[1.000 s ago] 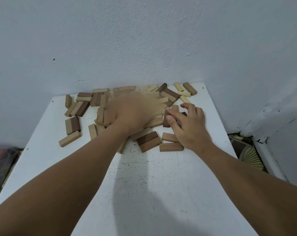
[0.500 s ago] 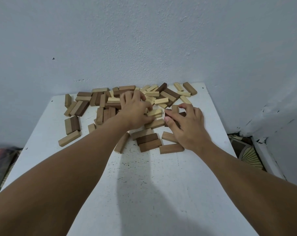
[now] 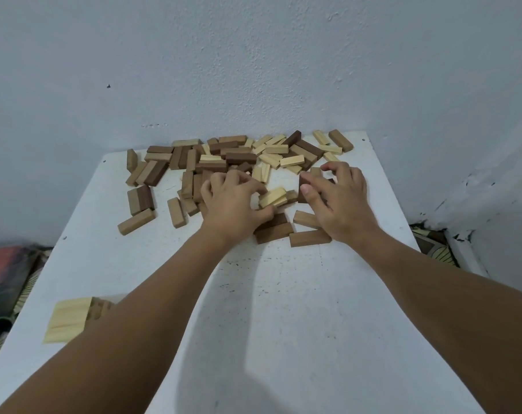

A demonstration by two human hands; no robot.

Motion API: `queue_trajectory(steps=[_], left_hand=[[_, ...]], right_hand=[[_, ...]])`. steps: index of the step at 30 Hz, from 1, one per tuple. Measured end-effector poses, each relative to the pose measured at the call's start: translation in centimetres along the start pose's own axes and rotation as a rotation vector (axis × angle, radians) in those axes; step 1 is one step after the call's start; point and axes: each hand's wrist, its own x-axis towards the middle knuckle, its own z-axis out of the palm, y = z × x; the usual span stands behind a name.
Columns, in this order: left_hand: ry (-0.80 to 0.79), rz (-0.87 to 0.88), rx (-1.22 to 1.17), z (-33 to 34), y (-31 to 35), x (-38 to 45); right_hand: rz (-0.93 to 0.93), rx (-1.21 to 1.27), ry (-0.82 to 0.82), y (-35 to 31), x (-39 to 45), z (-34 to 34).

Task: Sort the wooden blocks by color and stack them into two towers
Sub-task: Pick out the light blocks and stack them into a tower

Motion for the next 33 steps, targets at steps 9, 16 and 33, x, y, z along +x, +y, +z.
queue_trajectory(steps=[9, 16, 33], left_hand=[[0.05, 0.042, -0.003, 0.2, -0.5, -6.4], [0.073, 0.006, 0.021, -0.8, -0.8, -11.1], [0.05, -0.039, -0.185, 0.5, -2.3, -20.6]], right_hand=[[-0.555, -0.162, -0.075, -3.2, -2.2, -1.5], [-0.47, -0.142, -0.067, -5.9, -6.3, -1.6], [0.033, 0.16, -0.137, -9.9, -16.7, -0.2]])
